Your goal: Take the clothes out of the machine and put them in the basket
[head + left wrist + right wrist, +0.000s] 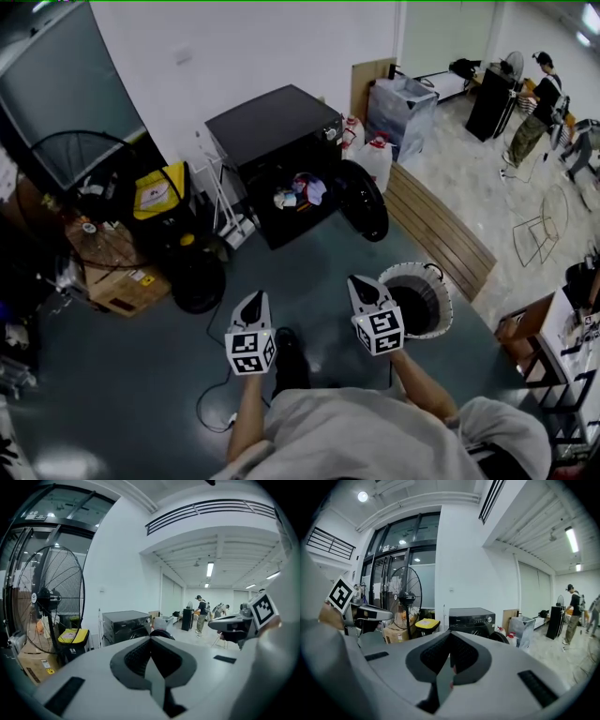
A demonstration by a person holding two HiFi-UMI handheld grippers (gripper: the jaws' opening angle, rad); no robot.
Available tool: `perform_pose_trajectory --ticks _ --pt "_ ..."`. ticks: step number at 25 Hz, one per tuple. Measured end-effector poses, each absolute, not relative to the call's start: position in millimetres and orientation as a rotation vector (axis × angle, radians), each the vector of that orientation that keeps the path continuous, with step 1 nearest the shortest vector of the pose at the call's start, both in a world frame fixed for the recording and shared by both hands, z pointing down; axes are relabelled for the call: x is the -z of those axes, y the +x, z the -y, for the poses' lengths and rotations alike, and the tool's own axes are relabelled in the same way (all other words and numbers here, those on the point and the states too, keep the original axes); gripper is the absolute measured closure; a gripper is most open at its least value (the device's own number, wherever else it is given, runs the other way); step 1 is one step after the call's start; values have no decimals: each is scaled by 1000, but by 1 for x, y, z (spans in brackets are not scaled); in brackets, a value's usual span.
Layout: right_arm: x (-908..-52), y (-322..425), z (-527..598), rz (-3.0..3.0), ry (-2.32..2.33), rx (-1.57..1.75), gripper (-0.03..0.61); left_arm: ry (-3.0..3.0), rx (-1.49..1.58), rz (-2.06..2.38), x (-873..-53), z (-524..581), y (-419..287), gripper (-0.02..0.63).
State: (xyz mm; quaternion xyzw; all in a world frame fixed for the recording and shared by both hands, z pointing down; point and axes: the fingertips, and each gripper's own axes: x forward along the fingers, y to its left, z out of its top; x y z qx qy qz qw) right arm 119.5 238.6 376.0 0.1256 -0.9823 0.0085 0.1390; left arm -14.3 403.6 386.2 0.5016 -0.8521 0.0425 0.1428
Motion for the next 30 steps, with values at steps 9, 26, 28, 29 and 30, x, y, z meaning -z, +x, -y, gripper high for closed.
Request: perform_pose_trajectory --ticks 9,26,28,29,30 --pt "-383 11 -196 2800 463 -32 556 1551 -135 2381 -396 -343 -131 595" --pt "-383 -134 -106 2721 745 -47 556 1793 -193 2187 -401 -222 -293 595" --pt "-386 -138 -99 2713 774 -48 555 1816 -198 2168 -405 -211 -302 595" --pt "-388 -140 -96 2704 785 -51 556 1826 -201 2161 -406 -205 -306 595" --pt "-391 -141 -93 2694 793 -56 555 1833 -203 2154 -408 -200 -310 595"
